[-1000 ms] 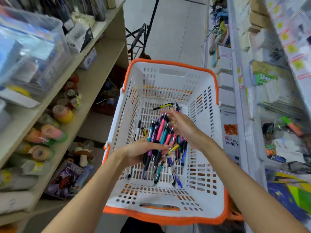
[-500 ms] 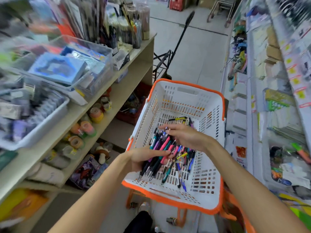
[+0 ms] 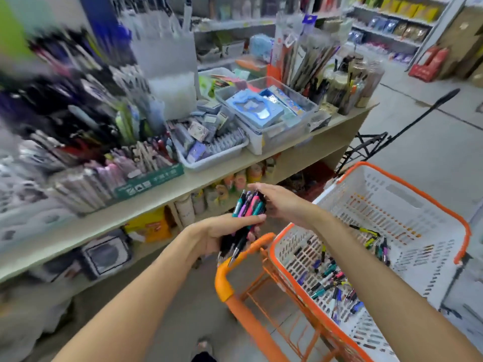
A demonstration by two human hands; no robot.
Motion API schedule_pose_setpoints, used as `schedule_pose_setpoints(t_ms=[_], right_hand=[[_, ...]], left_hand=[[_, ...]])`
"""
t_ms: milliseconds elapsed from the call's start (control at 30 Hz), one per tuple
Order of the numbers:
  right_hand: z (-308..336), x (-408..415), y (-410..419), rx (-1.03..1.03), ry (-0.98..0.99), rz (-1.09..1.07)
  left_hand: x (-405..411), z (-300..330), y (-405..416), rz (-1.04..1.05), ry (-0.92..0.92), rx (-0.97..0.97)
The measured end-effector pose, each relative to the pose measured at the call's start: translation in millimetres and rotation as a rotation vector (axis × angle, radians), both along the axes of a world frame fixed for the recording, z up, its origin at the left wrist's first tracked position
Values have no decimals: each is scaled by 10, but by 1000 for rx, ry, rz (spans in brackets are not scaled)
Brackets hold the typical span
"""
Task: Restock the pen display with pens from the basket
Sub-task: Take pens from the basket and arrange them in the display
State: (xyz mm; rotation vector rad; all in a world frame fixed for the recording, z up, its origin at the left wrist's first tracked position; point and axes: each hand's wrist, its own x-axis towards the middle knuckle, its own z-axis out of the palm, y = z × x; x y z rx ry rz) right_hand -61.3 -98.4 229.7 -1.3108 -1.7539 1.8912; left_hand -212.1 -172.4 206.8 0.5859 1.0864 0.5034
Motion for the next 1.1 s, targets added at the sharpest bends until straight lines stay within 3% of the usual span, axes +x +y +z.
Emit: schedule_pose_setpoints(t_ms=[100,267,400,733,900,1100], right_hand=[[185,-530,-68,-32,43,60],[324,-1298,-189,103,-53,145],[421,-1969,-403,121,-57,265],[632,-3525,-792,121,32,280],[697,-3820,-781,94,68,252],[826,-3980,-602,156,147,155]], left_hand=[[-433,128,-256,162,59,82],[-1264,203,-616,468,193,201],[-1929,309,-805,627,146,256],[-3348,718,-1306,570,146,314],[-3641,830,-1293,534,207,300],[-3793,888,-1091,633,231,329]])
